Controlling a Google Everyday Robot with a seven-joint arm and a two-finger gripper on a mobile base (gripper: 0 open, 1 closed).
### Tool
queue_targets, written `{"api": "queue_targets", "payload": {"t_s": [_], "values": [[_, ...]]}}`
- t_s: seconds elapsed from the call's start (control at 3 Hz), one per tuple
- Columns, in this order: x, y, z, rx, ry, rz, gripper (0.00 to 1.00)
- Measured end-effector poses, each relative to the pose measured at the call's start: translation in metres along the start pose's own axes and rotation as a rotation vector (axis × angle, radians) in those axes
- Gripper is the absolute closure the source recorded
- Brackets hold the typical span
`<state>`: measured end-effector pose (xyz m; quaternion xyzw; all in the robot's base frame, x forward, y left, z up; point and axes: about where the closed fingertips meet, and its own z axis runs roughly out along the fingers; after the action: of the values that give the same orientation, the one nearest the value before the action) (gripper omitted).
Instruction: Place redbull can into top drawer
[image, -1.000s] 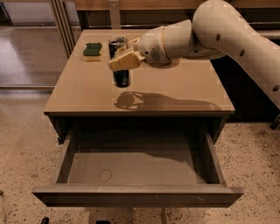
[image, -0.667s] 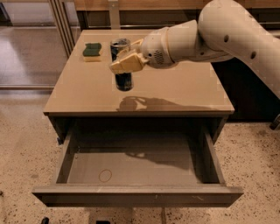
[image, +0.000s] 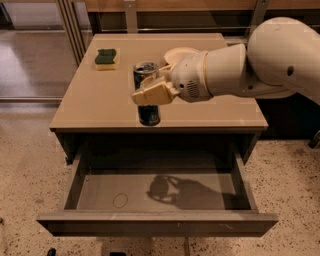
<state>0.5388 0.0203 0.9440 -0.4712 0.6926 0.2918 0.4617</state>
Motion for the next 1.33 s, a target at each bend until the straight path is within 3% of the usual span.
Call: {"api": "queue_targets", "payload": {"t_s": [0.67, 1.0, 1.33], "values": [[0.088, 0.022, 0.005, 0.047, 0.004, 0.192, 1.0], [0.094, 0.025, 0.007, 0.046, 0.013, 0.198, 1.0], [0.107, 0.027, 0.012, 0.01, 0.039, 0.139, 1.0]]}}
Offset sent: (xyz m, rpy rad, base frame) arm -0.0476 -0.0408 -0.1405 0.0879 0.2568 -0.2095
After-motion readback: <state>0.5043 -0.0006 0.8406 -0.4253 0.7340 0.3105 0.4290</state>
